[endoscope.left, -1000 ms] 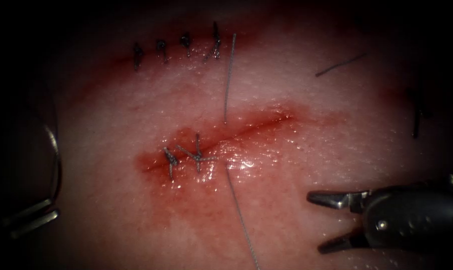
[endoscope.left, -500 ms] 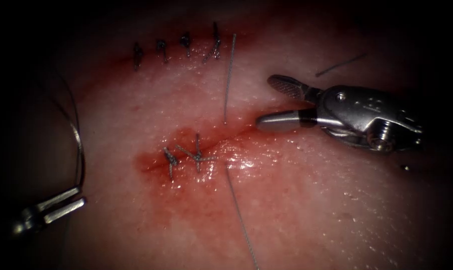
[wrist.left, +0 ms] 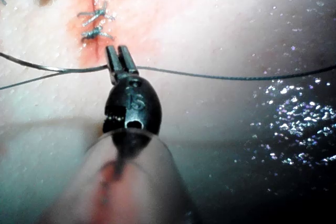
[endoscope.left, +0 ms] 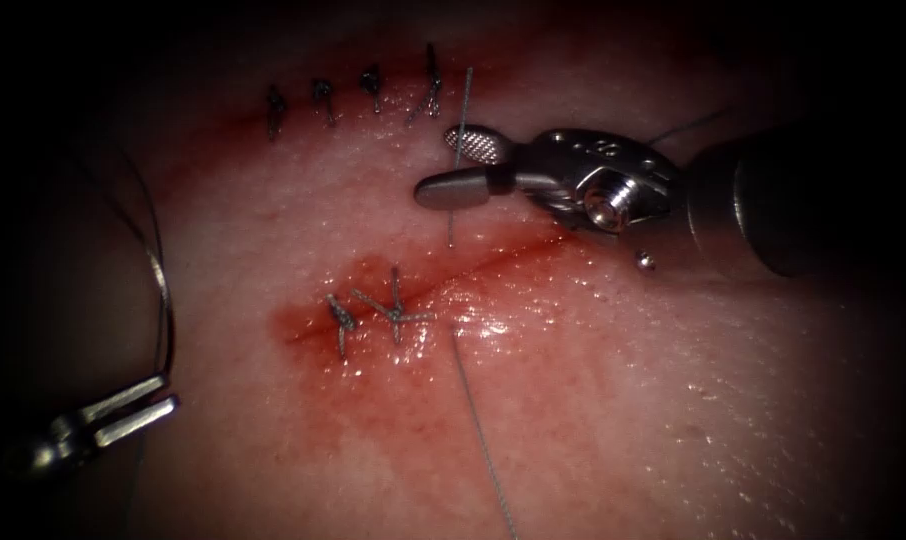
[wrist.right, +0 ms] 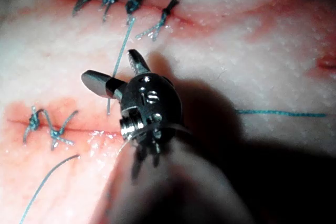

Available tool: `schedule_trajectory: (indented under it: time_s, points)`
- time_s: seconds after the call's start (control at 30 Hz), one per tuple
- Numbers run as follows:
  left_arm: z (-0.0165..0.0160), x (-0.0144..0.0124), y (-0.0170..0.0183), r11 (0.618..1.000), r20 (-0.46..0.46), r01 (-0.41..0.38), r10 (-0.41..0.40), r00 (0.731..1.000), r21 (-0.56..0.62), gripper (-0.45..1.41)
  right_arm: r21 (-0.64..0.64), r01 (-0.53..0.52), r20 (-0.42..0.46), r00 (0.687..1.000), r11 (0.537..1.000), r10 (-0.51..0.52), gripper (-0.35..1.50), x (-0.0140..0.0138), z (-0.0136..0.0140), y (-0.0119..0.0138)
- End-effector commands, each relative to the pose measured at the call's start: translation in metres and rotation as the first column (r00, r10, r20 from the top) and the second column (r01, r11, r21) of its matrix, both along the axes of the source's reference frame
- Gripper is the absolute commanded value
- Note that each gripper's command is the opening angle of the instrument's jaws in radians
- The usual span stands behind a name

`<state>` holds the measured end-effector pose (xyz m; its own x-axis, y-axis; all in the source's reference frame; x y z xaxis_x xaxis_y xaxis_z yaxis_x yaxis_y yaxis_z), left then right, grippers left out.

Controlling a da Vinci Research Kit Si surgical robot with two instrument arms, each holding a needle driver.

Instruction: Wound Closure

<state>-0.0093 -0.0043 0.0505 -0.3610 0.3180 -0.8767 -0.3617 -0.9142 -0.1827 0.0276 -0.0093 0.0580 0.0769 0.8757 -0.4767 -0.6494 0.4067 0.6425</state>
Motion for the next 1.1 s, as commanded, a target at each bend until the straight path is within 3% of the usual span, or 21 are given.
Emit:
schedule_trajectory:
  time_s: [0.03,0.07,0.1,0.17,0.2,0.3,0.4,0.67,0.7,0.73,0.77,0.8,0.87,0.97,1.1]
  points:
    - [0.0007,-0.0001,-0.0001,1.000,-0.008,0.007,-0.007,1.000,0.001,-0.45,-0.002,0.008,0.004,1.000,1.000,-0.008,0.59,0.0009,0.0005,-0.0003]
    - [0.0008,0.0000,0.0001,1.000,-0.012,0.010,-0.010,1.000,0.001,-0.45,-0.013,0.016,-0.005,1.000,1.000,-0.016,0.49,0.0009,0.0005,-0.0003]
    - [0.0012,0.0003,0.0006,1.000,-0.016,0.012,-0.012,1.000,0.000,-0.45,-0.075,0.065,-0.007,0.998,0.995,-0.066,-0.31,0.0009,0.0004,-0.0003]
    - [0.0013,0.0004,0.0009,1.000,-0.018,0.014,-0.014,1.000,0.000,-0.45,-0.098,0.084,-0.004,0.996,0.992,-0.085,-0.35,0.0009,0.0003,-0.0004]
    - [0.0018,0.0004,0.0019,1.000,-0.022,0.019,-0.019,1.000,-0.001,-0.45,-0.182,0.134,0.000,0.991,0.974,-0.137,-0.35,0.0012,-0.0001,-0.0004]
    - [0.0026,0.0001,0.0032,1.000,-0.026,0.025,-0.025,0.999,-0.001,-0.45,-0.272,0.179,-0.048,0.979,0.946,-0.199,-0.35,0.0020,-0.0007,-0.0005]
    - [0.0033,-0.0003,0.0046,0.999,-0.026,0.036,-0.036,0.999,-0.004,-0.45,-0.339,0.235,-0.031,0.965,0.911,-0.261,-0.35,0.0025,-0.0011,-0.0014]
    - [0.0064,-0.0005,0.0065,0.998,-0.021,0.061,-0.061,0.998,-0.003,-0.45,-0.387,0.216,-0.075,0.962,0.897,-0.264,-0.35,0.0019,-0.0023,-0.0022]
    - [0.0070,-0.0005,0.0063,0.998,-0.016,0.070,-0.070,0.997,0.003,-0.45,-0.396,0.201,-0.082,0.964,0.896,-0.252,0.29,0.0019,-0.0022,-0.0019]
    - [0.0075,-0.0004,0.0062,0.996,-0.026,0.083,-0.082,0.996,0.018,0.22,-0.403,0.189,-0.091,0.965,0.896,-0.245,1.01,0.0018,-0.0022,-0.0017]
    - [0.0077,-0.0002,0.0064,0.991,-0.047,0.128,-0.126,0.991,0.047,0.69,-0.406,0.178,-0.102,0.966,0.896,-0.238,1.35,0.0016,-0.0025,-0.0012]
    - [0.0077,-0.0001,0.0065,0.984,-0.066,0.165,-0.160,0.985,0.061,0.94,-0.411,0.165,-0.109,0.967,0.896,-0.229,1.45,0.0015,-0.0027,-0.0010]
    - [0.0076,0.0001,0.0069,0.963,-0.114,0.253,-0.241,0.964,0.098,1.18,-0.427,0.125,-0.139,0.969,0.896,-0.202,1.48,0.0008,-0.0035,-0.0007]
    - [0.0069,0.0003,0.0073,0.943,-0.141,0.307,-0.289,0.947,0.127,1.37,-0.424,0.113,-0.167,0.965,0.899,-0.200,1.48,-0.0007,-0.0050,-0.0005]
    - [0.0045,0.0003,0.0072,0.930,-0.170,0.335,-0.309,0.936,0.150,1.40,-0.459,0.096,-0.158,0.969,0.883,-0.188,1.48,-0.0035,-0.0075,-0.0009]
